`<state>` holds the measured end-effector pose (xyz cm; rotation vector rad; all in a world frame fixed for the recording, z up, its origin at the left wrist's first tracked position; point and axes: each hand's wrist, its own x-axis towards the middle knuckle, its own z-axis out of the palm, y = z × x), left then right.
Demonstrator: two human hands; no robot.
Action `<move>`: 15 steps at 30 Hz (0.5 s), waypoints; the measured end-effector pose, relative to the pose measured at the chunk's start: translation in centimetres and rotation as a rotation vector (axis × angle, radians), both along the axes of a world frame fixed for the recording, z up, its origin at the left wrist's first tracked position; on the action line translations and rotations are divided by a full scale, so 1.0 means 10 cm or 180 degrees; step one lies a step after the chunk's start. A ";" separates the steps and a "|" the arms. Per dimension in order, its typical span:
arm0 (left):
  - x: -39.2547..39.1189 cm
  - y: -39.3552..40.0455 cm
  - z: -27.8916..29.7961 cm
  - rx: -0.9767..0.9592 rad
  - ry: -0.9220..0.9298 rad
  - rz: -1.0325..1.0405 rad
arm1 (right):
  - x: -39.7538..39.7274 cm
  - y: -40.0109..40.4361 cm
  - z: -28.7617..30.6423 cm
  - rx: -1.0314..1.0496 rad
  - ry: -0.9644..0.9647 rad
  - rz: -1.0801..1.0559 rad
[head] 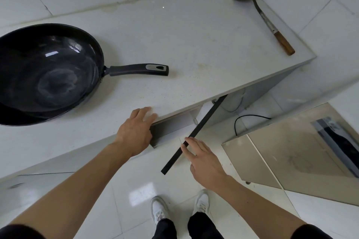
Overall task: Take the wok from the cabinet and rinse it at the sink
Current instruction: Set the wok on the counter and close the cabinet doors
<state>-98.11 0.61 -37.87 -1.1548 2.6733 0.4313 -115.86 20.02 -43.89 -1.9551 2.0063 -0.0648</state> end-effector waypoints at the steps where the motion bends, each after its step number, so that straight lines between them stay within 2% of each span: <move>1: 0.05 -0.01 0.02 -0.0067 -0.0034 0.0023 | 0.04 -0.04 0.00 -0.0051 0.0024 -0.0077; 5: 0.27 -0.05 0.04 -0.0261 -0.0131 0.0143 | 0.10 -0.12 -0.08 -0.0074 0.0126 -0.0108; 12: 0.45 -0.01 -0.07 -0.0037 0.0093 0.0420 | -0.06 -0.21 -0.12 -0.0024 -0.0324 0.0188; 15: 0.45 -0.02 -0.07 0.0012 0.0170 0.0442 | -0.10 -0.31 -0.15 -0.0109 -0.0138 0.0291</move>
